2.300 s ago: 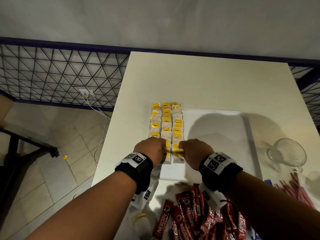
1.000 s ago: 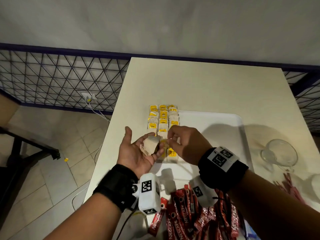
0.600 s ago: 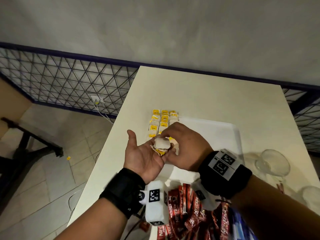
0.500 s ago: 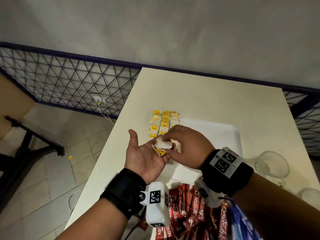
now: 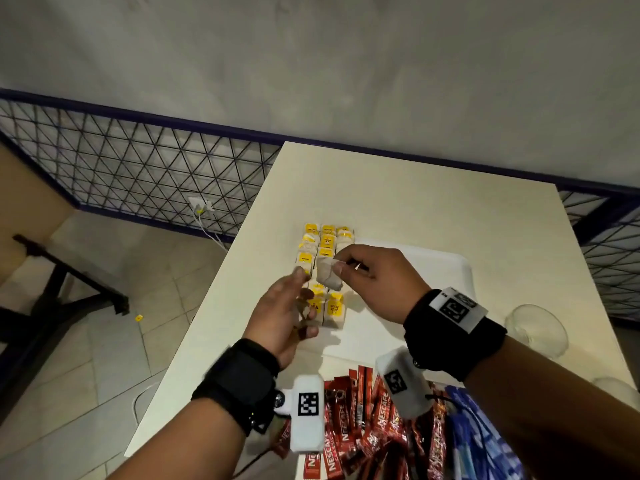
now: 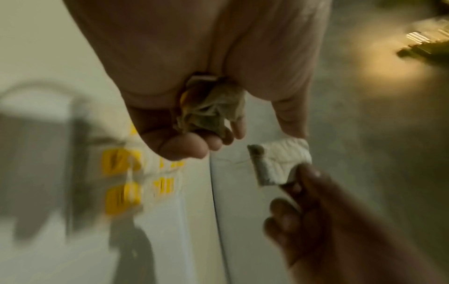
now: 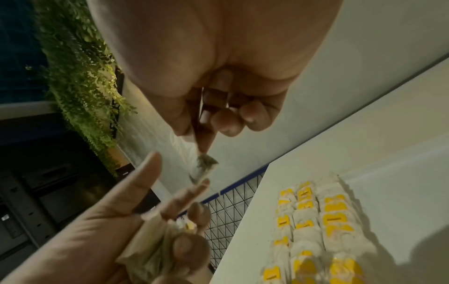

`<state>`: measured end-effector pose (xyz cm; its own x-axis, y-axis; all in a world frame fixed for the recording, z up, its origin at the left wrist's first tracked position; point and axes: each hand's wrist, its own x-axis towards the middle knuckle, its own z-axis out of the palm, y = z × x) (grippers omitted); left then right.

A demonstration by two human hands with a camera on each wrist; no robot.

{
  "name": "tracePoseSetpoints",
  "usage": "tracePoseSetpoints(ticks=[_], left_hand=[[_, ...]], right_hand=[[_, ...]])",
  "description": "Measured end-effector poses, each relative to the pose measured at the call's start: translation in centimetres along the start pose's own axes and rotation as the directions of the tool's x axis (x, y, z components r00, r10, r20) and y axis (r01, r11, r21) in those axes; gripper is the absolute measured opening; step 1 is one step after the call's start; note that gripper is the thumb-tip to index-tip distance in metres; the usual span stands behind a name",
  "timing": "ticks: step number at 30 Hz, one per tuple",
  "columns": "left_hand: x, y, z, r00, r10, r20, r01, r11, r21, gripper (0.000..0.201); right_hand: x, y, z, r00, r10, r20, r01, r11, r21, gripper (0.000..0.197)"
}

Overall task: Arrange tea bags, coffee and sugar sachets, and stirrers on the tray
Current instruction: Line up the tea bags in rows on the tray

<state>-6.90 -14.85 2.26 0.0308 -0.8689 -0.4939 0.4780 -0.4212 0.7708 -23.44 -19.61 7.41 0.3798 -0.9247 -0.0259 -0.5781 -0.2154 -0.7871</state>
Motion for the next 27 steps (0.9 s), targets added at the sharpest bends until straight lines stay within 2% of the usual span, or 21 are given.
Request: tracePoseSetpoints(ticks=[2,4,7,10,13,15,16,18,21,24,27], left_hand=[[0.1,0.8,-0.4,0.982,0.165,0.091,-0.184,0.942,0.281,0.028],[0.5,1.6,-0.5,0.961,0.220,0.170,-0.275,0.837,0.474,0.016],[1.3,1.8,-0.7,0.958,0.208,0.199,-0.286,0.757,0.587,0.003],[2.1,0.9,-1.6,0.965,0.173,0.198,-0.263,0.654,0.710,0.008],[2.8,0.1,-3.4,0.977,0.147,0.152,-0.204,0.469,0.859,0.011],[2.9,-0.2,-4.4,0.981,0.123,0.149,-0.185,0.379,0.907,0.008],[3.0,-0.4,-4.8,0.983,0.109,0.150,-0.179,0.359,0.916,0.015],[3.2,-0.9,-5.4,0.986,0.086,0.144,-0.165,0.352,0.921,0.024],[3.7,-1.2,-5.6,0.987,0.048,0.156,-0.163,0.343,0.925,0.011],[4.3,-1.4,-5.4,0.978,0.043,0.205,-0.208,0.315,0.926,0.019],[4.6,-1.5,-4.5,0.966,0.040,0.256,-0.259,0.205,0.944,0.007]], right_hand=[[0.0,-0.2,0.0,0.998,-0.002,0.055,0.002,1.000,0.002,0.012],[0.1,-0.2,0.1,0.997,-0.002,0.082,0.003,1.000,-0.017,0.010],[0.4,-0.1,0.5,0.996,0.000,0.087,0.005,0.998,-0.055,0.005],[0.8,0.6,1.1,0.987,0.016,0.161,0.017,0.979,-0.202,0.010],[1.1,2.0,2.7,0.954,0.110,0.278,-0.021,0.952,-0.305,0.015],[1.2,3.1,4.0,0.923,0.177,0.342,-0.045,0.932,-0.359,0.016],[1.3,3.8,4.6,0.906,0.205,0.371,-0.049,0.921,-0.387,0.017],[1.4,5.1,5.6,0.876,0.260,0.406,-0.070,0.902,-0.427,0.019],[2.0,6.9,6.7,0.847,0.336,0.412,-0.140,0.888,-0.438,0.021],[2.4,8.1,7.3,0.859,0.355,0.369,-0.182,0.886,-0.427,0.021],[2.5,9.0,7.6,0.897,0.331,0.293,-0.208,0.901,-0.382,0.018]])
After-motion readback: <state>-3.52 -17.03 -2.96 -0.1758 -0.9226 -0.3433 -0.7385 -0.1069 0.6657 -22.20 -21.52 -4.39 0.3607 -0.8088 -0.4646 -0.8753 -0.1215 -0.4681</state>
